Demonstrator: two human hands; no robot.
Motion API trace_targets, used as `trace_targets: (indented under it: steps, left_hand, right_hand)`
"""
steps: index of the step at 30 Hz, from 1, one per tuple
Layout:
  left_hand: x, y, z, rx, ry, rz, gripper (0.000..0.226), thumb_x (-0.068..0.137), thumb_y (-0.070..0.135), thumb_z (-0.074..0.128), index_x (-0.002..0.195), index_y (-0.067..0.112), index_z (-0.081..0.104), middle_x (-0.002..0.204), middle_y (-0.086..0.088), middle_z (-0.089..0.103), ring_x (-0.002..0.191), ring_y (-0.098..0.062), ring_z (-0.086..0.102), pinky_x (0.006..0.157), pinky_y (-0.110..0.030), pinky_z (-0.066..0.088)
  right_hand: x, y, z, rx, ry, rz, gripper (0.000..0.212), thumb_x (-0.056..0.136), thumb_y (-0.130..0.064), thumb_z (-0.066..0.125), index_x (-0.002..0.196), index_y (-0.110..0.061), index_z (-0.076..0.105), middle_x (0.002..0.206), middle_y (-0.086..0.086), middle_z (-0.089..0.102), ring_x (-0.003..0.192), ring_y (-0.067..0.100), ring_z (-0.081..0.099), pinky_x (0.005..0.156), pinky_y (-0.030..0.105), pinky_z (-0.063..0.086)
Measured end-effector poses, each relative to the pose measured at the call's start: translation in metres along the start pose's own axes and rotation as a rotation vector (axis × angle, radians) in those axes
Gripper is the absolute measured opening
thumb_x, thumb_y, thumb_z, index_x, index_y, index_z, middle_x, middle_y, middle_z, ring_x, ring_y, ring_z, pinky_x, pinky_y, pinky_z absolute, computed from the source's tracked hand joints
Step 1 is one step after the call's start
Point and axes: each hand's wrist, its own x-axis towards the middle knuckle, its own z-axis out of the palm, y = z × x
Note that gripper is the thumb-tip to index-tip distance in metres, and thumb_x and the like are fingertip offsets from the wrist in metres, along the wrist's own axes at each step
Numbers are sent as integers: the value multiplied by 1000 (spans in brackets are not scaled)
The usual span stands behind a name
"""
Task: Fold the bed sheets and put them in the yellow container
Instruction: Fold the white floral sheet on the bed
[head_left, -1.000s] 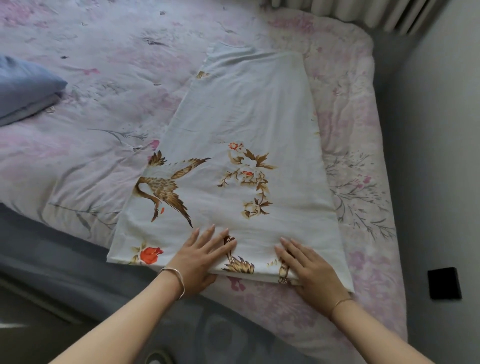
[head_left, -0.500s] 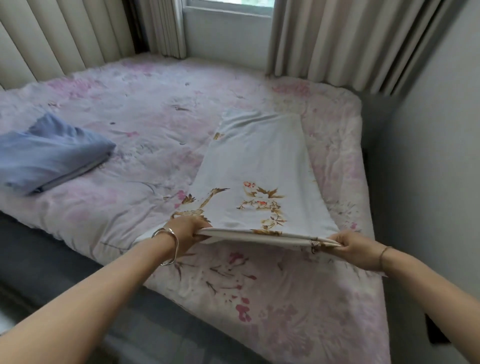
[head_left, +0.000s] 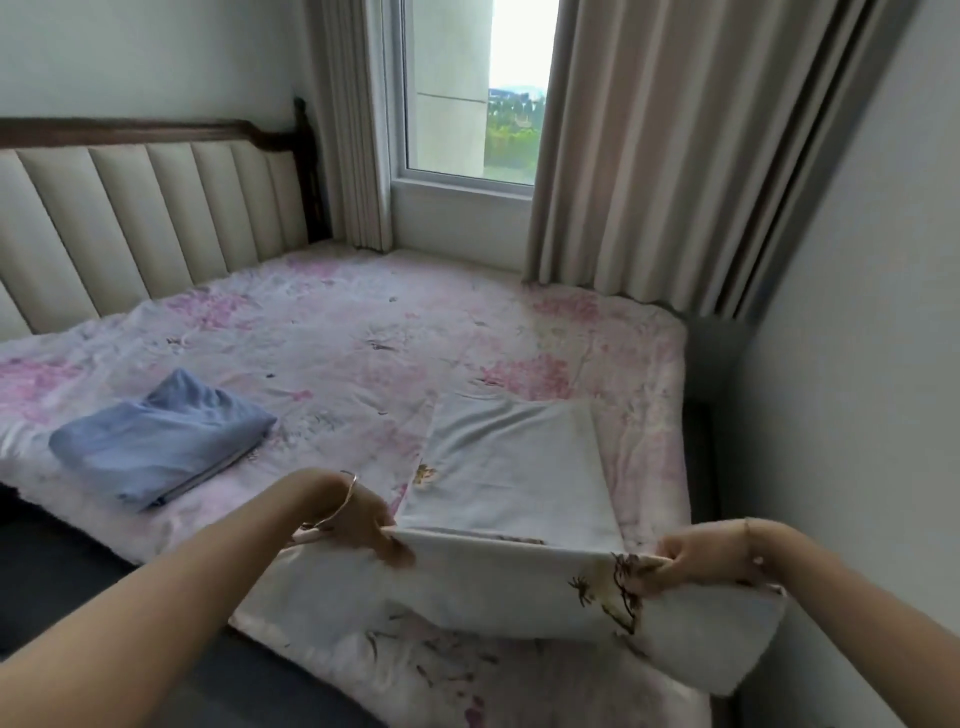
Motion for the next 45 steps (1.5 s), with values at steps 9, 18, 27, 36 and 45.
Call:
trace_targets:
  steps: [9,18,27,36,45]
  left_hand:
    - [70,-17,-103,-103,539,214,40,60,64,66,52,25,58,50,9,35,52,-12,34,55,-25,30]
    - [223,-43,-222,-70,435,293,44,79,44,70,49,21,47,47,8,30,45,-7,27,49,-23,25]
    - [366,-59,-292,-63,444,341,41,81,36,68,54,19,43,48,6,30,49,-9,28,50,-25,24]
    - [477,-112,-305,-49,626,105,16,91,31,57,89,18,66,80,0,60,77,-17,54,65,-25,36]
    - [601,-118,-323,109,920,-2,29,95,43,45,115,29,61,108,1,65,110,-17,52,93,-27,24]
  right_hand:
    - [31,-16,-111,89,207,87,52,64,-64,68,88,-18,76,96,1,74,86,13,70,83,28,55]
    - [141,-16,-244,15,307,138,29,69,-62,70,61,-34,71,71,-16,66,69,3,59,72,21,48]
    - [259,21,-340,60,450,116,43,72,-53,73,42,-27,56,49,-8,34,46,7,26,47,19,20]
    - [402,72,-395,5,573,98,38,76,-48,72,77,-9,74,59,-2,46,53,9,36,49,20,26]
    - [540,115,-437,-310,844,142,38,89,-43,59,56,-27,49,54,-5,47,53,12,45,51,27,26]
